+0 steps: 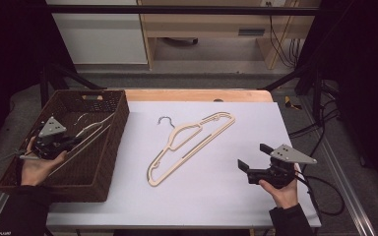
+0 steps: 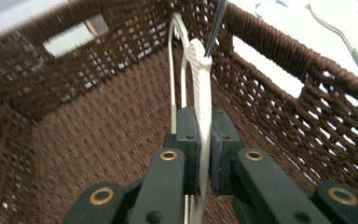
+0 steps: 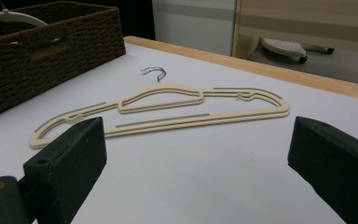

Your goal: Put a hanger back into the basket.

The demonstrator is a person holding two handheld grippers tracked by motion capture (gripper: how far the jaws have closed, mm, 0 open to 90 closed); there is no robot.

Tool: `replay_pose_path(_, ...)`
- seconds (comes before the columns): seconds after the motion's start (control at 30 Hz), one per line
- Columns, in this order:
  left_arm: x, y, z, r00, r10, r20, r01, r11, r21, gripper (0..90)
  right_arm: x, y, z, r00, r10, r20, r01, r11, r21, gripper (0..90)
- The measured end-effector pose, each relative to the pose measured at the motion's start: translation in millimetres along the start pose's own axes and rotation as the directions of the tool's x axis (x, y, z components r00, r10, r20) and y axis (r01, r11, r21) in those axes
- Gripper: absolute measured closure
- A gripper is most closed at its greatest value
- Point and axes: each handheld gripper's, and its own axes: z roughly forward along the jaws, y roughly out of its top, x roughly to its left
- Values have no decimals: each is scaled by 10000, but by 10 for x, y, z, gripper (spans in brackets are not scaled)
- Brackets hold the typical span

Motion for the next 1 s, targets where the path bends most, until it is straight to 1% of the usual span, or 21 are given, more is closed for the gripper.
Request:
replay_pose_path(0.03,0,0,0,10000,0,0,0,10000,0,833,0,0,0,10000,0,0,0,10000,0,48)
replay_pose_path(0.07,-6,13,-3,9998,-158,106,156,9997,187,829,3,-3,5,10000,-18,-38,18,10000,54,48)
replay_pose_path(0.13,-24,31,5,9997,-162,189,155,9991,399,818,11,-2,10,10000,24,-29,-24,10000,47,48)
replay_pose_path(0.2,-37,32,17,9995,-231,213,223,9990,397,807,11,-1,7,10000,-13,-52,13,10000,14,48)
replay_pose_path(0.23,-51,29,42,9992,-285,270,265,9970,726,796,10,0,4,10000,-19,-61,19,10000,10,48)
replay_pose_path(0.27,-60,19,69,9991,-306,301,271,9934,1111,786,11,1,1,10000,-10,-54,11,10000,3,48)
replay_pose_path(0.33,-88,-30,129,9991,-325,284,275,9867,1602,782,8,1,-2,10000,-45,-79,45,10000,-3,48)
replay_pose_path(0.37,-94,-52,140,9986,-353,402,282,9858,1653,781,11,1,-1,10000,-22,-55,22,10000,-7,48)
replay_pose_path(0.4,-102,-59,134,9986,-343,413,275,9872,1571,778,11,1,0,10000,-35,-64,35,10000,-9,48)
replay_pose_path(0.43,-110,-57,131,9990,-337,283,291,9883,1494,779,11,2,1,10000,-20,-63,20,10000,-8,48)
replay_pose_path(0.47,-110,-57,131,9990,-337,283,291,9883,1494,780,12,2,1,10000,-10,-79,10,10000,-8,48)
replay_pose_path(0.5,-101,-48,142,9982,-387,457,306,9855,1667,777,13,1,4,10000,-12,-80,12,10000,7,48)
replay_pose_path(0.6,-121,-33,156,9972,-525,537,417,9816,1865,756,18,1,6,10000,-21,-78,21,10000,16,48)
replay_pose_path(0.67,-137,-31,163,9978,-434,507,329,9810,1913,741,15,3,3,10000,-8,-83,8,10000,0,48)
replay_pose_path(0.7,-152,-32,170,9972,-464,583,339,9794,1988,738,15,3,3,10000,-22,-77,22,10000,-1,48)
replay_pose_path(0.73,-161,-32,179,9977,-351,573,227,9786,2045,732,16,2,4,10000,-30,-61,30,10000,-2,48)
replay_pose_path(0.77,-176,-33,194,9972,-365,657,216,9765,2146,728,17,2,2,10000,-29,-68,29,10000,-4,48)
replay_pose_path(0.83,-192,-32,226,9978,-148,646,-15,9694,2454,718,19,4,1,10000,-38,-68,37,10000,-13,48)
replay_pose_path(0.87,-197,-32,237,9969,-138,772,-69,9652,2614,715,20,5,0,10000,-36,-72,36,10000,-17,48)
replay_pose_path(0.93,-204,-40,260,9964,-115,836,-121,9610,2764,700,21,6,0,10000,-41,-73,41,10000,-21,48)
replay_pose_path(1.0,-209,-49,274,9962,-111,865,-139,9590,2831,665,21,7,-1,10000,-33,-79,33,10000,-27,48)
